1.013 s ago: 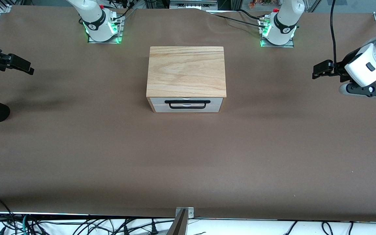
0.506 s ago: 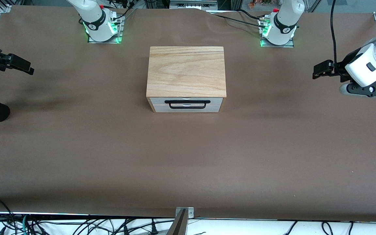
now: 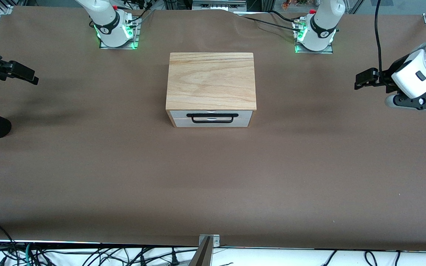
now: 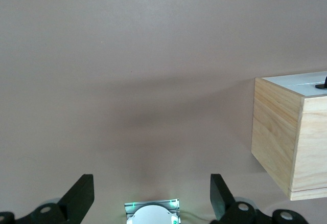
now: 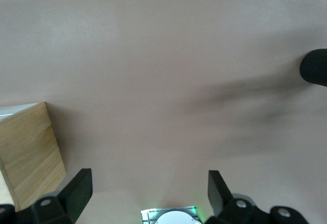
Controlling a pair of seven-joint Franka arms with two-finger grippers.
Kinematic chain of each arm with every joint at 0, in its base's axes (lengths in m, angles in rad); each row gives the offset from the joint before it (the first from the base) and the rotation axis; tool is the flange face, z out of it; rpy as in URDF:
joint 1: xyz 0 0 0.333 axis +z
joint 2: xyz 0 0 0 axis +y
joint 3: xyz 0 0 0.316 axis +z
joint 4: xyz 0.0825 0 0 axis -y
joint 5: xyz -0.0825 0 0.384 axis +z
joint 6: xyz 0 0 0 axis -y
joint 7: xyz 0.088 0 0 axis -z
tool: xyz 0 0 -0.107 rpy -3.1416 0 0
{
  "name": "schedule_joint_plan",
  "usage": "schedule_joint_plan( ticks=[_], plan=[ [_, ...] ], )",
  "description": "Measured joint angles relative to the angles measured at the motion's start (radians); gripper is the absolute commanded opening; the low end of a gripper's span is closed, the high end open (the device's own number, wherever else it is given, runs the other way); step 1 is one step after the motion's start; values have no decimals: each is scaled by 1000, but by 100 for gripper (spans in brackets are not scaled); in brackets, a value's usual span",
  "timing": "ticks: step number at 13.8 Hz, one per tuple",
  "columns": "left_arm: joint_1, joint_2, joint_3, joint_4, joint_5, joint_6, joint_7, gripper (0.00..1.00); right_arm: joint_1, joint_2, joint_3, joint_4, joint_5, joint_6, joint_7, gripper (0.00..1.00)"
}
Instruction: Pull top drawer with both arms simultaneously
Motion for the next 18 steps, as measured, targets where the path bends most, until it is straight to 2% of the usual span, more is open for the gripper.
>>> schedule_joint_plan(
  ticks=[3, 6, 10, 14, 18],
  plan=[
    [0, 12, 0, 0, 0, 1, 0, 100, 0, 0, 0, 0, 0, -4, 0, 100],
    [-3, 66, -4, -3, -11, 4, 3, 100, 0, 2, 0, 0, 0, -4, 0, 100],
    [-6, 194, -11, -9, -218, 26, 4, 100, 3, 17, 3, 0, 28, -5, 0, 100],
    [-13, 294, -17, -10, -411, 119, 10, 100, 4, 69, 4, -1, 195, -4, 0, 100],
    [-42, 388, -46, -13, -584, 231, 118, 100, 4, 174, 4, -5, 485, -5, -114, 100]
  ],
)
